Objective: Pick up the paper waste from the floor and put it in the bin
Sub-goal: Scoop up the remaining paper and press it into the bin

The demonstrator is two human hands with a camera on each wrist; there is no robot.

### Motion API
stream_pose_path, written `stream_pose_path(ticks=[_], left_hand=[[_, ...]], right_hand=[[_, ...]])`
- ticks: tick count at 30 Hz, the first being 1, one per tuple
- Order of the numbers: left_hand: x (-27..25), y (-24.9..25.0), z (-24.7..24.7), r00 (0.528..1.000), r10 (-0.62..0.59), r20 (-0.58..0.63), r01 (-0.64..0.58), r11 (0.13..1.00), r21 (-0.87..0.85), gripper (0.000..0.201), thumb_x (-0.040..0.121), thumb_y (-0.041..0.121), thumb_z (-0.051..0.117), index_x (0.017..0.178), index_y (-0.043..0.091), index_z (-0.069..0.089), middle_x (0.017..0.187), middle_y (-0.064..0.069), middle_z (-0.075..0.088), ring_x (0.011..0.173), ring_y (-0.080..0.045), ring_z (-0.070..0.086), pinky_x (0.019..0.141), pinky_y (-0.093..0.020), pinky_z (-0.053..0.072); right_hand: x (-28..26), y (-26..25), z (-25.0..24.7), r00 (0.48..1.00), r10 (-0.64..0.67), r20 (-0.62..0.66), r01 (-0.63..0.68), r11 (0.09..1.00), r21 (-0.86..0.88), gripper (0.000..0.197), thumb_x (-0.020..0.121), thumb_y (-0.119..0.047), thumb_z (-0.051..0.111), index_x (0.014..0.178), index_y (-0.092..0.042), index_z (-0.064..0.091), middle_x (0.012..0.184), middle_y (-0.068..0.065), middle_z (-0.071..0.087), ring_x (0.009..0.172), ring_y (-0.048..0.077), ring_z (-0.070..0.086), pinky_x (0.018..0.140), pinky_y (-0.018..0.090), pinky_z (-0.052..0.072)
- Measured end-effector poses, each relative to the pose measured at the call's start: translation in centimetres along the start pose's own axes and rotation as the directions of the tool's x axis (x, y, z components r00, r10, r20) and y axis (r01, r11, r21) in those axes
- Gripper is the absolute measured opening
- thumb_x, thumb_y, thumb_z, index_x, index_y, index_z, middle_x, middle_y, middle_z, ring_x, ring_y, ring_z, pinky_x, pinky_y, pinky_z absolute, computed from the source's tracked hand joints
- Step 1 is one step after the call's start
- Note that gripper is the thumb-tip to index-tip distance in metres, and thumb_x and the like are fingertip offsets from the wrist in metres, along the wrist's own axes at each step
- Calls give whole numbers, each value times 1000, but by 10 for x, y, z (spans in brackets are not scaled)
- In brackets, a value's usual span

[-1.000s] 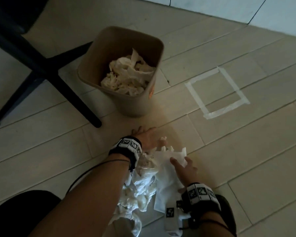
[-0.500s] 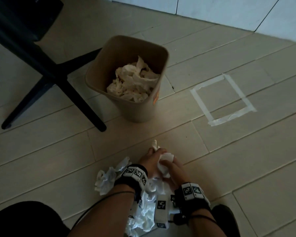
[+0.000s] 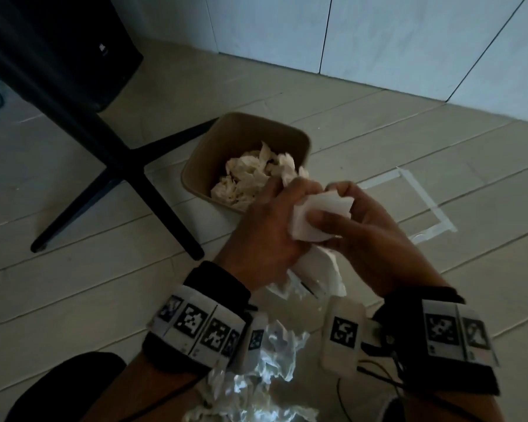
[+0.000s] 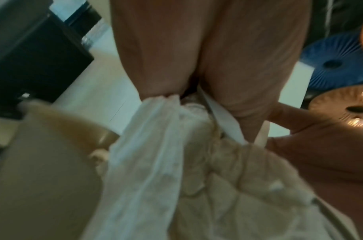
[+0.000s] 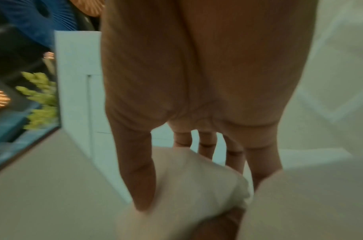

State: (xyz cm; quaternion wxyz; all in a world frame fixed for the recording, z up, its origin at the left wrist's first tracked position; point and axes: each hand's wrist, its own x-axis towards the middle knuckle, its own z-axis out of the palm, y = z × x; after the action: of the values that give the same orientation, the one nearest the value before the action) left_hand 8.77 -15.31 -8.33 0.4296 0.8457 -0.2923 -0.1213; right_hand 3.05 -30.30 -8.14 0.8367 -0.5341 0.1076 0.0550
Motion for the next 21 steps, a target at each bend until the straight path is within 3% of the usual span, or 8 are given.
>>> stream_pose_path(ticks=[4, 6, 8, 10, 13, 16, 18, 21], left_hand=[[29, 31, -63, 964, 150, -218, -126, 984, 123, 52, 74, 22, 78, 120, 28, 55, 119, 2, 51, 103, -10, 55, 84, -11, 47], [46, 38, -91, 939, 204, -276, -141, 962, 233, 54, 73, 23, 75, 123, 21, 56, 120, -2, 50, 102, -7, 50, 77, 2, 38], [63, 39, -111, 920, 241, -308, -136, 936, 325, 56, 73, 26, 72, 125, 20, 54, 125, -6, 49, 104, -6, 45, 73, 2, 34], [77, 29, -117, 915, 249, -317, -118, 917, 381, 56, 73, 26, 71, 126, 21, 53, 127, -9, 47, 105, -11, 47, 76, -7, 38], [91, 2, -98, 936, 175, -306, -46, 921, 386, 55, 75, 16, 71, 124, 26, 51, 127, -10, 44, 109, -28, 56, 84, -31, 49], [96, -33, -62, 973, 8, -232, 74, 936, 345, 57, 78, 17, 70, 125, 35, 42, 131, -9, 40, 111, -34, 56, 89, -47, 52], [96, -54, -42, 983, -138, -122, 177, 887, 426, 64, 81, 31, 69, 132, 36, 31, 138, -12, 37, 120, -38, 49, 94, -50, 48], [95, -75, -27, 927, -373, 43, 279, 762, 584, 72, 85, 51, 57, 143, 34, 18, 147, -16, 33, 133, -41, 34, 104, -57, 34]], right_hand=[[29, -57, 45, 975, -214, 60, 214, 977, 1, 21, 83, -6, 67, 86, -21, 53, 90, 5, 63, 87, 19, 64, 77, 38, 54], [52, -77, 65, 963, -257, 83, 257, 966, 22, 18, 87, -7, 63, 88, -20, 50, 94, 5, 60, 92, 17, 62, 82, 41, 52], [76, -87, 77, 961, -260, 93, 254, 965, 70, 15, 89, -10, 59, 98, -16, 49, 99, 6, 59, 98, 18, 60, 90, 44, 50], [95, -86, 81, 965, -242, 98, 226, 962, 152, 22, 89, -12, 56, 110, -12, 49, 103, 5, 62, 101, 17, 61, 94, 42, 50], [117, -72, 74, 976, -217, 7, 217, 976, 8, 30, 90, -4, 52, 119, -8, 49, 96, 3, 59, 86, 5, 65, 81, 28, 55], [137, -46, 52, 986, -93, -140, 70, 984, -166, 23, 86, -7, 59, 105, -15, 50, 94, 9, 59, 88, 24, 65, 77, 41, 52], [146, -29, 36, 980, -80, -181, -34, 834, -550, 27, 83, -18, 64, 106, -22, 49, 104, 11, 61, 101, 32, 64, 74, 41, 56], [148, -16, 25, 993, -64, -97, -69, 347, -935, 35, 87, -24, 58, 121, -19, 57, 120, 10, 60, 110, 27, 58, 78, 28, 46]])
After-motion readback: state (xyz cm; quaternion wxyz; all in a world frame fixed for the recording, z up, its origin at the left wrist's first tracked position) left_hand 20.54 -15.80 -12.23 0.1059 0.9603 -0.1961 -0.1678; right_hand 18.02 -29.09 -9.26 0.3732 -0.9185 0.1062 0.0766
